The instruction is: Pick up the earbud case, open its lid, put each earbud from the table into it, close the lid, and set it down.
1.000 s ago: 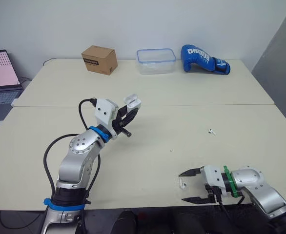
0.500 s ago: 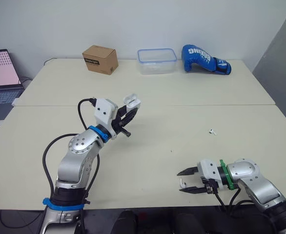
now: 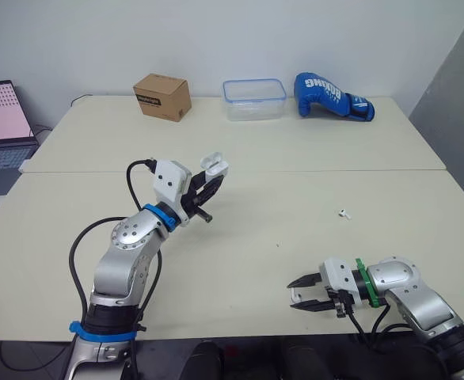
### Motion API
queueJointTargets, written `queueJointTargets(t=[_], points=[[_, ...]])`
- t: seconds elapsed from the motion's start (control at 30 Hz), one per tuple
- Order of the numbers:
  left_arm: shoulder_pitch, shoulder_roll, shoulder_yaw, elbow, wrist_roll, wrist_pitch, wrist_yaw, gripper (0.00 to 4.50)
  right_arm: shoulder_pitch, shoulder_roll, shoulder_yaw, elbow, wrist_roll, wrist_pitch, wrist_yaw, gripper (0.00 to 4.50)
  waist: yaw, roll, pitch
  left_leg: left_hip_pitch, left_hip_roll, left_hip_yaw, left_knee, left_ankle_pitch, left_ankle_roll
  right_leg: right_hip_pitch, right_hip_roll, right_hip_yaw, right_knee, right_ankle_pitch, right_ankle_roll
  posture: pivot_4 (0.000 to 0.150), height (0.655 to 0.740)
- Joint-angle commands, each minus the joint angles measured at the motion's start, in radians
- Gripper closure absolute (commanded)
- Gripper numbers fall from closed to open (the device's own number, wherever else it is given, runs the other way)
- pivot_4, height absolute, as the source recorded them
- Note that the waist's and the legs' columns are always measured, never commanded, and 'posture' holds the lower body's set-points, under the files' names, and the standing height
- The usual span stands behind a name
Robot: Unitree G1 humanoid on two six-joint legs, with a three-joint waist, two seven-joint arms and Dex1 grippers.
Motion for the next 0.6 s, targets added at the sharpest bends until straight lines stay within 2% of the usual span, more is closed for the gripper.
queueJointTargets(t=[0.03,0.43,0.6], points=[[-0.014,0.002,-0.003,-0.032,-0.004,-0.018,-0.006,3.76,-0.006,-0.011,-0.017,0.015,-0.016,0.016,-0.018,3.24,0.0,0.0,0.0,0.0,0.0,0.0,0.0,0.0,0.0,0.0,0.0,0.0,0.0,0.0,0.0,0.15,0.74],[-0.003,-0.011,-0.012,-0.039,-0.003,-0.021,-0.007,3.76,0.028,-0.042,-0.102,-0.034,0.038,0.08,-0.068,3.29,0.001,0.0,0.0,0.0,0.0,0.0,0.0,0.0,0.0,0.0,0.0,0.0,0.0,0.0,0.0,0.15,0.74],[0.004,-0.009,-0.005,-0.038,-0.004,-0.026,-0.008,3.76,0.13,-0.082,-0.286,-0.147,0.13,0.188,-0.166,3.29,0.002,0.0,0.0,-0.001,0.0,0.0,0.0,0.0,0.0,0.0,0.0,0.0,0.0,0.0,0.0,0.15,0.74]])
